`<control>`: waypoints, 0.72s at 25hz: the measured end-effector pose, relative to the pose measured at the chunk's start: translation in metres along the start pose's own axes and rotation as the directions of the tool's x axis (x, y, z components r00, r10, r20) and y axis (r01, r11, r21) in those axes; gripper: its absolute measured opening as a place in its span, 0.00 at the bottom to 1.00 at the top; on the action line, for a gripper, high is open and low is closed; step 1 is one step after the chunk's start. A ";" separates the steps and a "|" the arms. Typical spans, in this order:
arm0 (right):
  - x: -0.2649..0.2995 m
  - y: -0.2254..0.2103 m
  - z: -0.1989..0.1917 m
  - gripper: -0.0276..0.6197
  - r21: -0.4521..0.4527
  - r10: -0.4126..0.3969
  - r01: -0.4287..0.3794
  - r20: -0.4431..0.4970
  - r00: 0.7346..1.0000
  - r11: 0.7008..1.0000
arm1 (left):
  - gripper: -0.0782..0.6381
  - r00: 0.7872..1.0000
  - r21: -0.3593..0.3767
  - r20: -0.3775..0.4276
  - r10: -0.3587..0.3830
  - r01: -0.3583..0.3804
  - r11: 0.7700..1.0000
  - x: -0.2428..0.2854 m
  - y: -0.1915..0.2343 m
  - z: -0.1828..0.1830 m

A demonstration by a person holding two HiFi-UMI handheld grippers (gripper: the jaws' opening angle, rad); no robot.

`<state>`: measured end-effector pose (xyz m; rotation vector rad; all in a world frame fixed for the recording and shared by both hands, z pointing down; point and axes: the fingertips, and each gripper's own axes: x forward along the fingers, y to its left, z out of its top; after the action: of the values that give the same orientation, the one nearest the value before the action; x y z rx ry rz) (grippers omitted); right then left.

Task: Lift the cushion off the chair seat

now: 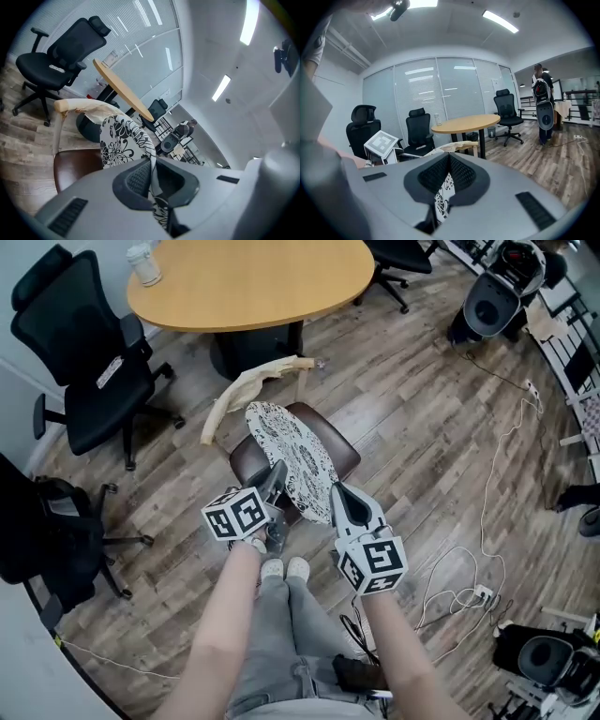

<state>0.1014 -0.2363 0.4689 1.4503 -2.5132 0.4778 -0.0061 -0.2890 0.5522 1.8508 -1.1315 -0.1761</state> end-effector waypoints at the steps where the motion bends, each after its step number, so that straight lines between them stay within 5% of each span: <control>1: -0.001 0.002 0.004 0.08 -0.006 0.005 -0.005 0.003 1.000 1.000 | 0.12 1.000 0.007 0.001 -0.005 0.005 1.000 -0.001 -0.006 0.002; 9: -0.011 0.025 0.042 0.08 -0.102 0.073 -0.069 0.028 0.997 0.992 | 0.12 0.999 0.031 0.031 -0.038 0.037 0.999 -0.017 -0.042 0.017; 18: -0.024 0.031 0.075 0.08 -0.097 0.070 -0.063 0.072 0.995 0.993 | 0.12 0.996 0.080 0.089 -0.022 0.015 0.997 -0.051 -0.070 0.034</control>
<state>0.0862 -0.2303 0.3862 1.3786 -2.6111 0.3158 -0.0088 -0.2614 0.4631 1.9401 -1.1985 -0.2297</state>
